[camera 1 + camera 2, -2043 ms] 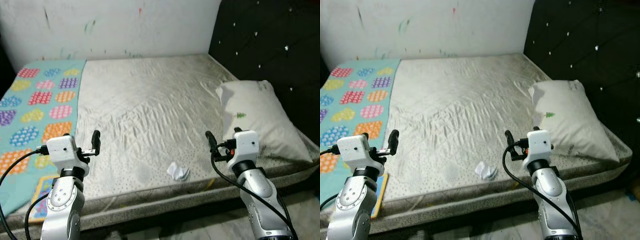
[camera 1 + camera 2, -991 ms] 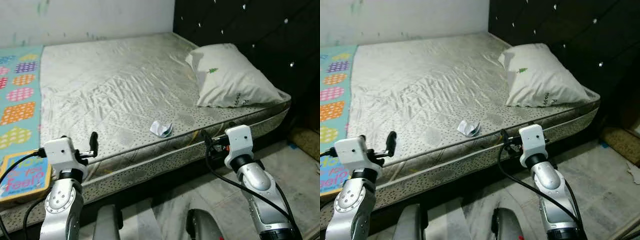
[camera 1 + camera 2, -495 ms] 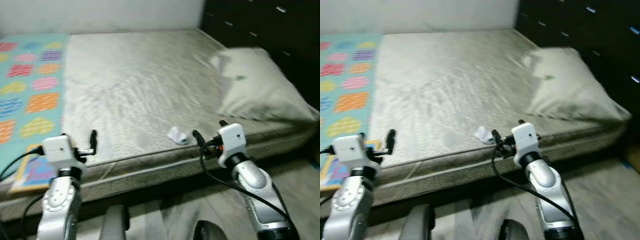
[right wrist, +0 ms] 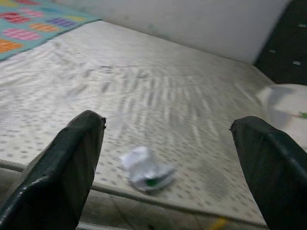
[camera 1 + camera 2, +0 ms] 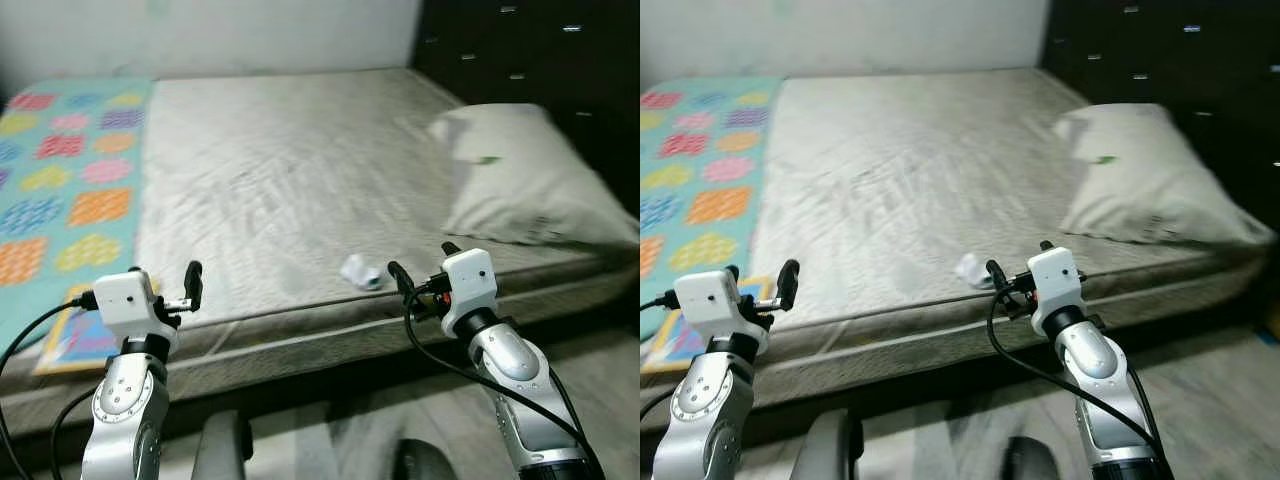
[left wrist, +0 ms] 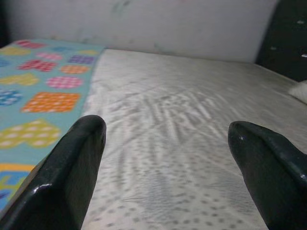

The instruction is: Clean up the room

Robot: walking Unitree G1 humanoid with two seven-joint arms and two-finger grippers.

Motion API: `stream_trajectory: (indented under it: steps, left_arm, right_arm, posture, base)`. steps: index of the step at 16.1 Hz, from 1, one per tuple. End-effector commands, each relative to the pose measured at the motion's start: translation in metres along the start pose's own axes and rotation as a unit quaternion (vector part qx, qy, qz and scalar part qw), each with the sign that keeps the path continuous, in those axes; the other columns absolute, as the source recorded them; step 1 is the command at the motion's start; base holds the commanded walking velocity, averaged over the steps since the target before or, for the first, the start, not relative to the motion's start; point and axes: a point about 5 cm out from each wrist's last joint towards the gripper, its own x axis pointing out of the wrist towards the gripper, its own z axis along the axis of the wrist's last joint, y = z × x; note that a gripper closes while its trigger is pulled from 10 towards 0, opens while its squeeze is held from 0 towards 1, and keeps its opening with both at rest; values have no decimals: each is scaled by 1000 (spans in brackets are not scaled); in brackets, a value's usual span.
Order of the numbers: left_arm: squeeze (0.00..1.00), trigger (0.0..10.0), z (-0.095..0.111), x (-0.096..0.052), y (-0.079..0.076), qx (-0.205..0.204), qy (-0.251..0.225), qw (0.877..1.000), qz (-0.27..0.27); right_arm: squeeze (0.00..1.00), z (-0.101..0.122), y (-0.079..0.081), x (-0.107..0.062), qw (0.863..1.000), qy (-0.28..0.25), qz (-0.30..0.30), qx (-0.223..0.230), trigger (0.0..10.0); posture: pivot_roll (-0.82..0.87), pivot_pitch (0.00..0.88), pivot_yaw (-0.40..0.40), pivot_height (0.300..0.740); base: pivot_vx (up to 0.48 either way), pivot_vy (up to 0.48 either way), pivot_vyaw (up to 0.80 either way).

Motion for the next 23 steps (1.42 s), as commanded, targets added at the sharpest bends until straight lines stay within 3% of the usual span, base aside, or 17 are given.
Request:
stream_trajectory:
  steps: [1, 10, 15, 20, 22, 23]
  left_arm:
    - [0, 10000, 2, 1, 1, 0, -2, 1000, -3]
    - [0, 10000, 3, 3, -1, -3, -4, 1000, -6]
    - [0, 10000, -2, 3, -2, -3, 11, 1000, -5]
    - [0, 10000, -4, -2, 1, 13, 25, 1000, -14]
    - [0, 10000, -3, -16, 3, 27, 41, 998, -40]
    - [0, 10000, -3, -16, 3, 27, 41, 998, -40]
  right_arm:
    - [0, 4, 0, 2, 1000, -5, 2, -1, 10000]
    - [0, 3, -2, 4, 1000, -6, -9, 11, 10000]
    - [0, 1, -4, 5, 1000, 2, -13, 9, 10000]
    - [0, -21, 1, 5, 996, 87, 5, 30, 10000]
    - [0, -27, 20, 1, 989, 128, 45, 62, 10000]
    - [0, -27, 20, 1, 989, 128, 45, 62, 10000]
  posture:
    - [-60, 0, -24, 577]
    - [-59, 0, -24, 577]
    - [-54, 0, -28, 577]
    - [-37, 0, -31, 577]
    - [-23, 20, -29, 577]
    - [-23, 20, -29, 577]
  base:
    - [285, 0, 794]
    - [300, 0, 0]
    - [0, 0, 0]
    - [0, 0, 0]
    - [0, 0, 0]
    - [0, 0, 0]
